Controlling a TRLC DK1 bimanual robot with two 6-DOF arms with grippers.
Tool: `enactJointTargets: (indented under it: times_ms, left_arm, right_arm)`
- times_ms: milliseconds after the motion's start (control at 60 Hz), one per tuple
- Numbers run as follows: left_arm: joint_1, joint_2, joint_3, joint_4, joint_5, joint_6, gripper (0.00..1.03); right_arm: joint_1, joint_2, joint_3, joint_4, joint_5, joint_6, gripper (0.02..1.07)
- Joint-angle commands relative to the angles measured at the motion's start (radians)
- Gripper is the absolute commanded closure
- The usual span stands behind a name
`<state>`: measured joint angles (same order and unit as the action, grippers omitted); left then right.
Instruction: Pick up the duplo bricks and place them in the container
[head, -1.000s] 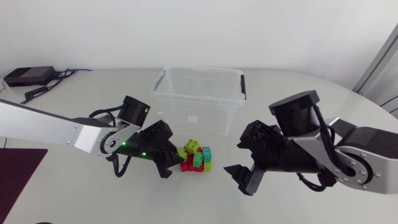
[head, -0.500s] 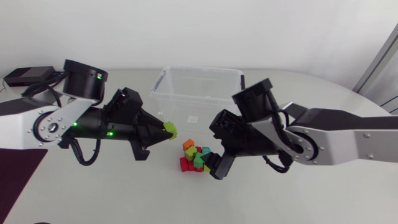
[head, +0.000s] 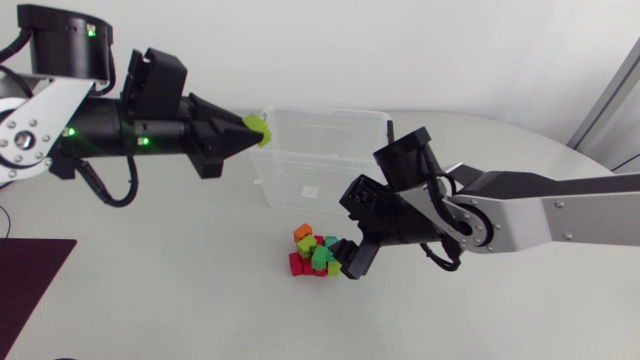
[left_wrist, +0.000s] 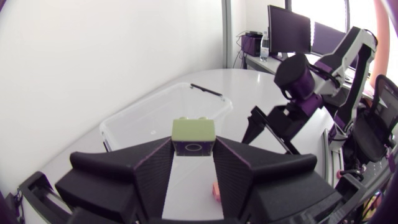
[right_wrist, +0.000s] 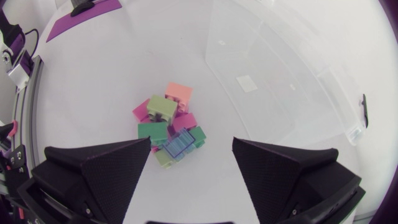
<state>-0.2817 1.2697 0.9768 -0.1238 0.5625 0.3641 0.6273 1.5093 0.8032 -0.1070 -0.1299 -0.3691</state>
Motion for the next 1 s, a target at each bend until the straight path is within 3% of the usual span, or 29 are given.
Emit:
enactJointTargets:
  times_ms: [0,283,467,483,500,600,983]
  left_arm:
    - [-0.011,0.091,0.079,0.049,-0.038,-0.060,0.66]
    - [-0.020,0.431,0.364,0.079,-0.130,-0.093,0.63]
    - [-0.033,0.574,0.513,0.072,-0.207,-0.113,0.55]
    - [-0.039,0.589,0.528,0.070,-0.222,-0.111,0.50]
    - [-0.047,0.602,0.543,0.069,-0.239,-0.111,0.35]
    - [-0.060,0.611,0.559,0.065,-0.268,-0.111,0.05]
    - [-0.037,0.425,0.424,0.081,-0.363,-0.074,0.05]
  right_arm:
    - [-0.005,-0.021,-0.027,0.004,0.003,-0.024,0.12]
    - [-0.001,-0.040,-0.025,-0.017,0.013,-0.027,0.12]
    - [-0.035,-0.037,-0.029,-0.069,-0.108,-0.209,0.12]
    - [-0.041,-0.037,-0.021,-0.086,-0.126,-0.235,0.12]
    - [-0.051,-0.035,-0.006,-0.115,-0.149,-0.277,0.12]
    - [-0.064,-0.020,0.027,-0.169,-0.211,-0.372,0.12]
    - [-0.057,0.173,0.175,-0.276,-0.205,-0.594,0.12]
